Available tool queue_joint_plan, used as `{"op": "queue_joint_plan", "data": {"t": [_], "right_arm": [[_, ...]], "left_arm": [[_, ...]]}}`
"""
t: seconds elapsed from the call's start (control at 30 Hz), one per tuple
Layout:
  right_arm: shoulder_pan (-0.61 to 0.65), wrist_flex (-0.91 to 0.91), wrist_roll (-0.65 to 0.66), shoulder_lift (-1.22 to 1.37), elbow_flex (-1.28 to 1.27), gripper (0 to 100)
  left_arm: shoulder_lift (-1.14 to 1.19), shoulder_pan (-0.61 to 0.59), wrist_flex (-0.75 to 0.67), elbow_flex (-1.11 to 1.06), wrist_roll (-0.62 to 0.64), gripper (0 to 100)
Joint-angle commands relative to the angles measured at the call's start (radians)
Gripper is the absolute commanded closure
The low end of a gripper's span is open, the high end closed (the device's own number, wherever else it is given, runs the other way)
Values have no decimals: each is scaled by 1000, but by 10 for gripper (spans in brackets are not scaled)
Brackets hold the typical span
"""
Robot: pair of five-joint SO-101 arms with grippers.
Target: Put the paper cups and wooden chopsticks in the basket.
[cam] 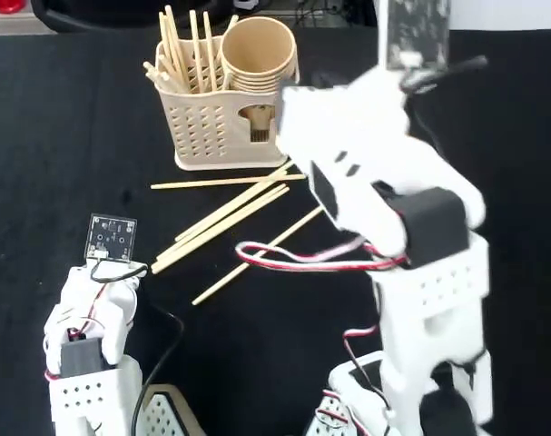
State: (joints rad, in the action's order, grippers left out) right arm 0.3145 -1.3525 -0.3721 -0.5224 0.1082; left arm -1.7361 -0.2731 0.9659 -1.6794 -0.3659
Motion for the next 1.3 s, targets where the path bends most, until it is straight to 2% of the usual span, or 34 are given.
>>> {"op": "queue_joint_plan", "data": {"t": [0.0,0.07,0.13,0.4,0.5,0.57,0.63,0.83,1.1,1.27], "right_arm": [[-91,-51,-132,-56,-159,832],[-135,-32,-250,-62,-291,832],[-152,21,-308,-61,-418,832],[-146,437,-431,-53,-909,833],[-137,522,-491,-50,-995,890],[-129,537,-497,-21,-998,949],[-127,545,-500,36,-980,965],[-130,552,-543,289,-846,884],[-132,552,-559,495,-699,885],[-132,559,-612,565,-631,885]], "left_arm": [[-9,-4,3,12,-8,967],[-9,-4,3,12,-8,967],[-9,-4,3,12,-8,967],[-9,-4,3,12,-8,967],[-9,-4,2,12,-8,967],[-9,-4,2,12,-8,967],[-9,-4,3,12,-8,967],[-9,-4,3,12,-8,967],[-9,-4,3,12,-8,967],[-9,-4,5,12,-8,967]]}}
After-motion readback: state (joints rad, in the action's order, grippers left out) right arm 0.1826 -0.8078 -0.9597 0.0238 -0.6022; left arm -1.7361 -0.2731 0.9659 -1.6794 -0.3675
